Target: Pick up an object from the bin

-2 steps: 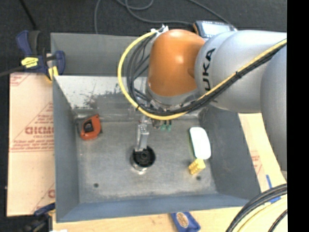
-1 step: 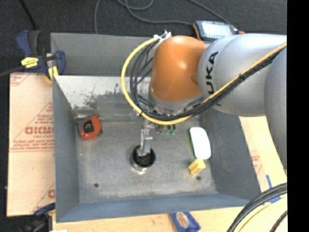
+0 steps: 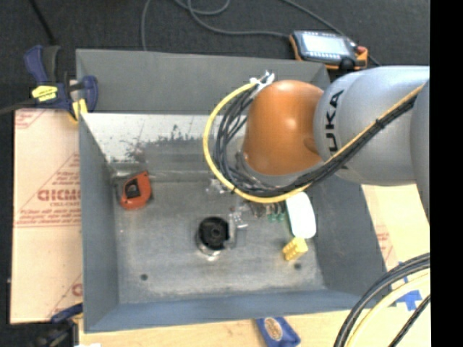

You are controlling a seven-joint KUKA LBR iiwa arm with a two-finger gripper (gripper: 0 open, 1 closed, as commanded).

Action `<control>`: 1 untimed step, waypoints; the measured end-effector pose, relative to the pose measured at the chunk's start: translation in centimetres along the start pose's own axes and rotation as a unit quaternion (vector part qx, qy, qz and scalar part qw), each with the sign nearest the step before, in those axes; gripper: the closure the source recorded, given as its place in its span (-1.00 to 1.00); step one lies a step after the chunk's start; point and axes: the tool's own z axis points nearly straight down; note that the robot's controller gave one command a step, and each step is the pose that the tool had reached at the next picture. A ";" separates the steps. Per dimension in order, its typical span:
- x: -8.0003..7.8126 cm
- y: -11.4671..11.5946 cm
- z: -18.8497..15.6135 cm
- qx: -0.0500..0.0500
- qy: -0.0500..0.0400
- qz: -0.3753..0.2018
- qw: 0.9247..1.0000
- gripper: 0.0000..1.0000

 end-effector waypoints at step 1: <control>0.1 -1.7 3.8 0.000 0.000 0.019 1.000 -1.00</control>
Offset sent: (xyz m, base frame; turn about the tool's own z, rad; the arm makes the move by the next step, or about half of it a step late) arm -0.0262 -0.0386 -0.0850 -0.0740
